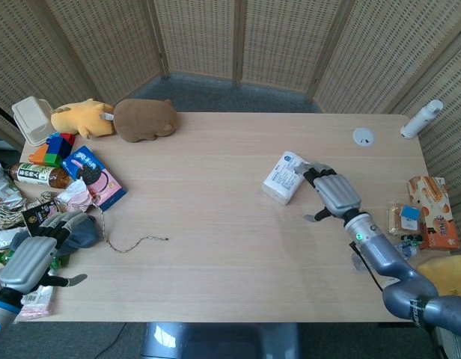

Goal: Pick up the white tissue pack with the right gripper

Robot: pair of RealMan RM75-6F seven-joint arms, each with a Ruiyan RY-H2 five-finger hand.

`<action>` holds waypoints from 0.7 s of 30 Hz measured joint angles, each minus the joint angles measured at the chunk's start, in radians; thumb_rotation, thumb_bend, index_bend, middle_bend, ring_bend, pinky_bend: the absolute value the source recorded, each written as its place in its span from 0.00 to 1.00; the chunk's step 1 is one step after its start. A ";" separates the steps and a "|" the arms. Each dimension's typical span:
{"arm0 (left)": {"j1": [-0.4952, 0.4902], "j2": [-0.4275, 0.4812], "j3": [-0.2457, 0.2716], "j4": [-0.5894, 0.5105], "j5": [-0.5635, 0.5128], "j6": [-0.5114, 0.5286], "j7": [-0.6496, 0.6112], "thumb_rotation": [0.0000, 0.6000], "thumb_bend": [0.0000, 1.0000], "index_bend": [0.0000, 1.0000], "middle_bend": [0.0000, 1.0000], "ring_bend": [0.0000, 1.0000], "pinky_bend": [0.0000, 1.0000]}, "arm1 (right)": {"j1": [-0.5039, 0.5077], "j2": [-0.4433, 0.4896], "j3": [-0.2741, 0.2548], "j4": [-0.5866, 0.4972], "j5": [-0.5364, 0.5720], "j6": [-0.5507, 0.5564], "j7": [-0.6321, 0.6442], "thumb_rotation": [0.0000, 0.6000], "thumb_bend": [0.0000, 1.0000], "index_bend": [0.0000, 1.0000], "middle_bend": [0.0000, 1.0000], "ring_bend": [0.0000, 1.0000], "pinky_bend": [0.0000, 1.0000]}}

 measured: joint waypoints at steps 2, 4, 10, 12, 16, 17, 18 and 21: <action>0.001 0.002 0.001 -0.001 -0.002 0.000 0.002 1.00 0.01 0.00 0.00 0.00 0.00 | 0.028 -0.026 0.001 0.042 -0.007 -0.030 0.014 1.00 0.16 0.00 0.00 0.00 0.00; 0.002 0.004 0.001 -0.001 -0.004 0.000 0.003 1.00 0.01 0.00 0.00 0.00 0.00 | 0.056 -0.056 0.001 0.091 -0.015 -0.057 0.029 1.00 0.18 0.00 0.00 0.00 0.00; 0.001 0.007 -0.001 -0.001 -0.015 -0.001 0.003 1.00 0.01 0.00 0.00 0.00 0.00 | 0.113 -0.142 -0.005 0.217 -0.046 -0.099 0.080 1.00 0.21 0.00 0.00 0.00 0.00; 0.000 0.007 -0.002 -0.002 -0.018 -0.005 0.005 1.00 0.01 0.00 0.00 0.00 0.00 | 0.126 -0.167 -0.009 0.256 -0.059 -0.104 0.099 1.00 0.23 0.00 0.00 0.00 0.00; -0.002 0.007 -0.002 -0.005 -0.023 -0.009 0.011 1.00 0.01 0.00 0.00 0.00 0.00 | 0.148 -0.210 -0.020 0.328 -0.081 -0.115 0.126 1.00 0.23 0.00 0.00 0.00 0.00; -0.002 0.007 -0.003 -0.006 -0.025 -0.008 0.011 1.00 0.01 0.00 0.00 0.00 0.00 | 0.153 -0.220 -0.022 0.345 -0.085 -0.118 0.132 1.00 0.23 0.00 0.00 0.00 0.00; -0.001 0.008 -0.003 -0.006 -0.026 -0.008 0.011 1.00 0.00 0.00 0.00 0.00 0.00 | 0.158 -0.229 -0.025 0.361 -0.090 -0.122 0.138 1.00 0.23 0.00 0.00 0.00 0.00; 0.000 0.012 -0.003 -0.007 -0.031 -0.008 0.012 1.00 0.00 0.00 0.00 0.00 0.00 | 0.180 -0.262 -0.038 0.419 -0.109 -0.139 0.152 1.00 0.24 0.00 0.00 0.00 0.00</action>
